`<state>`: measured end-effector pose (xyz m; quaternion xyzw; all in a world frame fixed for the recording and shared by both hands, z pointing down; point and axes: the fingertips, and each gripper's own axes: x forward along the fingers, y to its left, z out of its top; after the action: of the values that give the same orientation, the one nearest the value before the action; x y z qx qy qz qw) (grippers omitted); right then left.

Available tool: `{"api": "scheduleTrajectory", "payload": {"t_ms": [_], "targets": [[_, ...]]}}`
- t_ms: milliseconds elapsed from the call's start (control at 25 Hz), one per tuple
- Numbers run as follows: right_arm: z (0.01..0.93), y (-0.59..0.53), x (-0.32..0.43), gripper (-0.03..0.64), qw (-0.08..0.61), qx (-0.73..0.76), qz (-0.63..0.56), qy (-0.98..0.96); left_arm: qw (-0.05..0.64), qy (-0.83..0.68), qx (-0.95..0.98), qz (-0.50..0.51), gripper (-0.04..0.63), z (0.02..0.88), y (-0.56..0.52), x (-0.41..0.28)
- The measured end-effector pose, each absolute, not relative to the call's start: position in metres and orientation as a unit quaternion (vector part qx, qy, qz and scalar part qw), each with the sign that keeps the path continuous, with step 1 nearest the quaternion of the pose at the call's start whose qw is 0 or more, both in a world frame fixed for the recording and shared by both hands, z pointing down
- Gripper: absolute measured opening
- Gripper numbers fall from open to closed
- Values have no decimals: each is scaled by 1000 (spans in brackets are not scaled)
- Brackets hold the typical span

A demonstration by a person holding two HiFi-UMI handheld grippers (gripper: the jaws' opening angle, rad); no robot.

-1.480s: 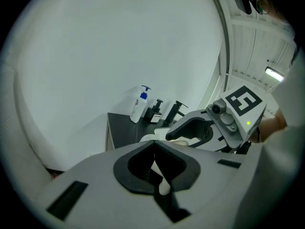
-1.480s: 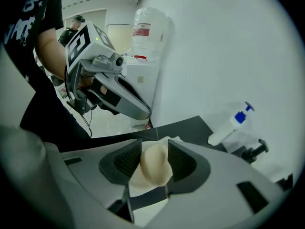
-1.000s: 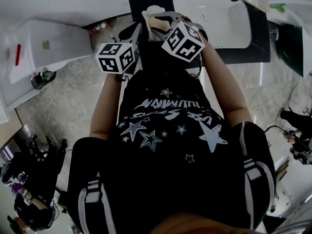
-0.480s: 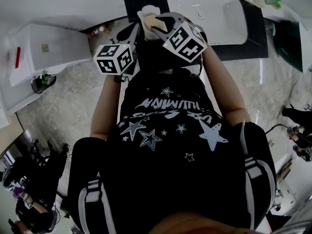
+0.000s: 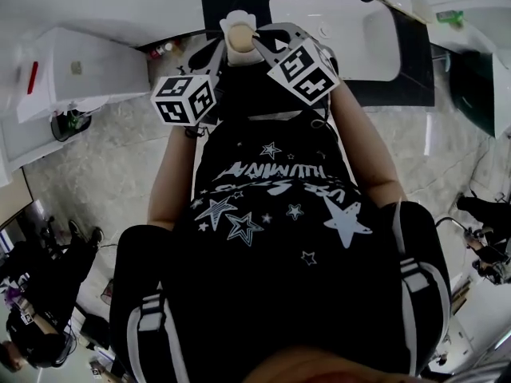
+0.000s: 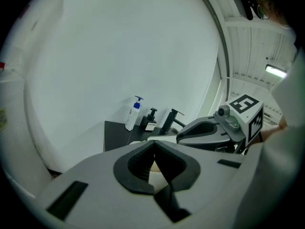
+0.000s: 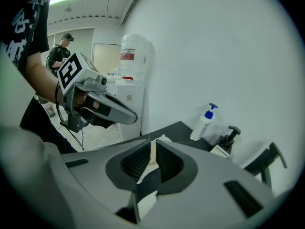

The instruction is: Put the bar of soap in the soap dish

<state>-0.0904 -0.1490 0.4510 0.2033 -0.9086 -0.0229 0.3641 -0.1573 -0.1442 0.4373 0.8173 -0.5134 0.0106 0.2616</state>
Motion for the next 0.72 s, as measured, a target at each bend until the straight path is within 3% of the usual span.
{"api": "scheduleTrajectory", "payload": {"t_ms": [320,720], "targets": [[435,-134,-60,11,334,157,-27,-929,252,-563,787,-10,12,422,-129,-128],[426,-114,34,8,298,115,-21,-947,219,-609,762,-9,12,401,-109,-39]]}}
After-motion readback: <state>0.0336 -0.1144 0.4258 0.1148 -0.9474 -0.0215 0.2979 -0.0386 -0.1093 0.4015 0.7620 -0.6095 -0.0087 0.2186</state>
